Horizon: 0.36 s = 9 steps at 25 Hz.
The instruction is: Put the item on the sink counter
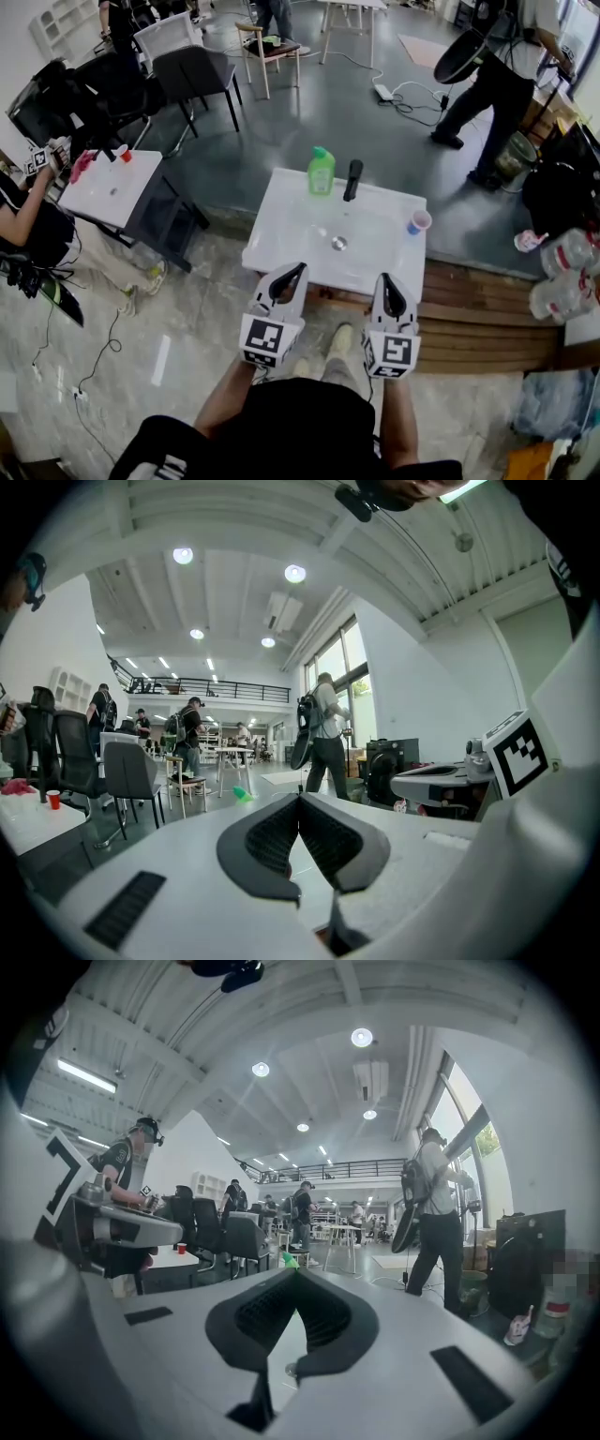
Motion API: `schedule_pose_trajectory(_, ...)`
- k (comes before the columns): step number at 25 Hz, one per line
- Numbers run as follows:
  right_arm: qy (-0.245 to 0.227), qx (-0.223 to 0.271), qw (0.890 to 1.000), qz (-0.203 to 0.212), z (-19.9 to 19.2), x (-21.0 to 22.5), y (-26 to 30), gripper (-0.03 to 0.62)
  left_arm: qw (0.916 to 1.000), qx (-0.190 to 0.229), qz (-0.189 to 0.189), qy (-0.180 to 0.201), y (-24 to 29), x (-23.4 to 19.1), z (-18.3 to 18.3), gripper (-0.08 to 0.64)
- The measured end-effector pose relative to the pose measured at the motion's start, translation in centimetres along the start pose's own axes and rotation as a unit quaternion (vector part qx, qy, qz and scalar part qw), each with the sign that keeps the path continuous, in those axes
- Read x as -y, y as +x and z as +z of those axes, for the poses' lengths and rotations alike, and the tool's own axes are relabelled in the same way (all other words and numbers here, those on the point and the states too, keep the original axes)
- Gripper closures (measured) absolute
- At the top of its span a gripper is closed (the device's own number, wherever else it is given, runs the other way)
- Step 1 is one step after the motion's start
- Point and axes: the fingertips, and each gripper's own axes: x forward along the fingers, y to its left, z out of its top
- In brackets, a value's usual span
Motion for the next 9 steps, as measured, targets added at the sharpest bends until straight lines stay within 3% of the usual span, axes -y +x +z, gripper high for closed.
schedule_pose_trajectory(9,0.000,0.001,1.000,-0.002,0.22,0.00,0.23,0.594,1.0000,-0.001,0.002,0.000,0.07,-0.26,-0.08,0.558)
